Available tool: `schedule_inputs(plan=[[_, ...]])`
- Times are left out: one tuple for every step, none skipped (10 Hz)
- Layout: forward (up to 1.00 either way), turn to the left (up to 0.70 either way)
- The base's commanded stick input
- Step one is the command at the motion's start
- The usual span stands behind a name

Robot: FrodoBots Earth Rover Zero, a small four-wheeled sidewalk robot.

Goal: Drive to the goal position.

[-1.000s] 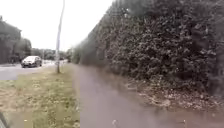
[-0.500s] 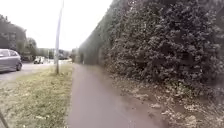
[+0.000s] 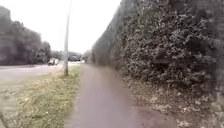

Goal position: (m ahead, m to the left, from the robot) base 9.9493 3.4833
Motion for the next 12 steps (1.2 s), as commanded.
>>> schedule_inputs(plan=[[1.00,0.40],[1.00,0.00],[1.00,0.00],[1.00,0.00],[1.00,0.00],[1.00,0.00],[1.00,0.00],[1.00,0.00],[1.00,0.00],[1.00,0.00],[1.00,0.00],[1.00,0.31]])
